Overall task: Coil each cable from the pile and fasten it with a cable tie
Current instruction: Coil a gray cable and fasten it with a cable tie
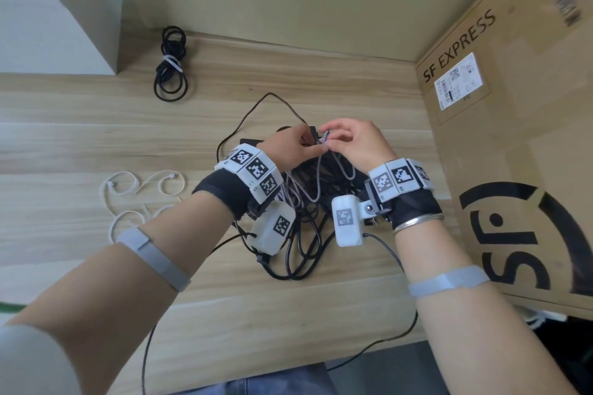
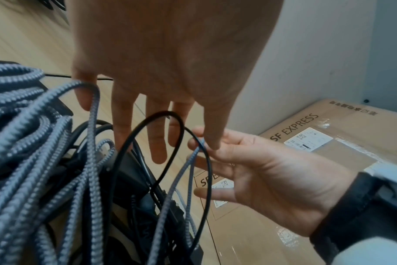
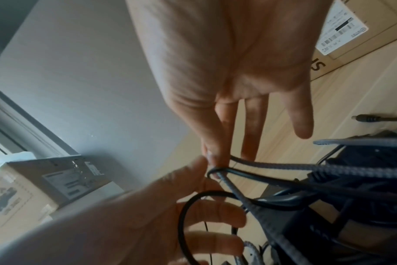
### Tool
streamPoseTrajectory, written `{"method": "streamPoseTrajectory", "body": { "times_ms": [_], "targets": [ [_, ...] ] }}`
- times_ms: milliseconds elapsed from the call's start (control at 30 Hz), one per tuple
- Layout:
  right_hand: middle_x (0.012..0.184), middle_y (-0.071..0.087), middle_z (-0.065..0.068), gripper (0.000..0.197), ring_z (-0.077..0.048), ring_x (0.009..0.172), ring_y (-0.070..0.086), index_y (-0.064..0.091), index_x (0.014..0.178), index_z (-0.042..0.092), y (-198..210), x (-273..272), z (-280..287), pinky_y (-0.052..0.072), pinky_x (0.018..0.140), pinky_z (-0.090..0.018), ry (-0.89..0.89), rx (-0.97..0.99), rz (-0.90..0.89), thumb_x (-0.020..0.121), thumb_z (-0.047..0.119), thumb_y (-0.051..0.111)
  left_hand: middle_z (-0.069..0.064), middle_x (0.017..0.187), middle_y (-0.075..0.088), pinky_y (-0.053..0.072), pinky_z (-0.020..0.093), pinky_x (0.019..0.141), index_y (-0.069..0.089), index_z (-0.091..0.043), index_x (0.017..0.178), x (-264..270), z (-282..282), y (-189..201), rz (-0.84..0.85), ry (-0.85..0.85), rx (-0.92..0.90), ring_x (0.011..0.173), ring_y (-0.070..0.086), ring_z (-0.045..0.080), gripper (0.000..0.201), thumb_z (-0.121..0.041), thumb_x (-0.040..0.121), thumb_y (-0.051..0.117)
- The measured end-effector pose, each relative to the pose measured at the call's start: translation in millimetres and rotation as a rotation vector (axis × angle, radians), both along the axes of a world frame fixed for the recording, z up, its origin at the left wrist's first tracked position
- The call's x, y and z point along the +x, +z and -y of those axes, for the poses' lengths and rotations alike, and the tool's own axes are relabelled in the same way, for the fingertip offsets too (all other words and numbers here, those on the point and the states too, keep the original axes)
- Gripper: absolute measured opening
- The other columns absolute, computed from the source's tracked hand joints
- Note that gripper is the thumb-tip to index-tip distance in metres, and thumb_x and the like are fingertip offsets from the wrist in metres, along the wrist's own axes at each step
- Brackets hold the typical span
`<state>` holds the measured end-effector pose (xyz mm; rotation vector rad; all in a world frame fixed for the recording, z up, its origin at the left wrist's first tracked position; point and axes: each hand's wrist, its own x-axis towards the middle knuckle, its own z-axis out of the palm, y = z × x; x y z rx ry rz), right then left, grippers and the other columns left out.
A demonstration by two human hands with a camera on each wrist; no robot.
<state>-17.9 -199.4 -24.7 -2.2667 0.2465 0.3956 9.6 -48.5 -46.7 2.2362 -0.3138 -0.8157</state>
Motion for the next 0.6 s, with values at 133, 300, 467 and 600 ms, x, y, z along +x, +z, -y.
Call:
{"method": "streamPoseTrajectory", "body": {
  "times_ms": [133, 300, 467, 600],
  "targets": [
    [0.085, 0.072, 0.006, 0.025, -0.01, 0.086, 0.068, 0.058, 0.098, 0.022, -1.3, -0.5, -3.6, 0.05, 0.087, -0.026, -0.047, 0.029, 0.078, 0.081, 0.009, 0.069, 0.002, 0.085, 0.053, 0.043, 0.034, 0.07, 0.035, -0.014, 0.105, -1.4, 3.4, -2.4, 0.107, 0.14, -0.04, 0.075, 0.051, 0.022, 0.042, -0.041, 0.084, 0.061],
    [0.084, 0.06, 0.007, 0.04, -0.008, 0.069, 0.059, 0.043, 0.092, 0.021, -3.9, 2.2, -4.4, 0.042, 0.065, -0.01, -0.077, -0.026, 0.156, 0.073, 0.013, 0.077, 0.001, 0.078, 0.055, 0.037, 0.024, 0.059, 0.059, -0.016, 0.092, 1.6, 3.7, -3.2, 0.055, 0.021, -0.081, 0.069, 0.049, 0.016, 0.023, -0.038, 0.092, 0.051],
    [0.107, 0.061, 0.002, 0.033, -0.017, 0.101, 0.06, 0.057, 0.111, 0.021, -16.4, 5.3, 10.1, 0.045, 0.087, -0.024, -0.067, -0.175, -0.005, 0.085, 0.001, 0.059, 0.001, 0.107, 0.039, 0.031, 0.038, 0.095, 0.064, -0.032, 0.085, 2.1, 0.4, -7.8, 0.114, 0.082, 0.069, 0.105, 0.032, 0.021, 0.018, -0.043, 0.091, 0.05],
    [0.117, 0.054, -0.008, 0.062, -0.022, 0.104, 0.053, 0.054, 0.128, 0.027, -36.8, 3.2, 21.2, 0.039, 0.08, -0.025, 0.029, -0.38, -0.17, 0.081, -0.012, 0.044, 0.002, 0.107, 0.046, 0.039, 0.032, 0.093, 0.063, -0.028, 0.086, 6.4, -6.4, -3.0, 0.104, 0.094, -0.055, 0.105, 0.043, 0.015, 0.019, -0.035, 0.094, 0.047]
  ]
}}
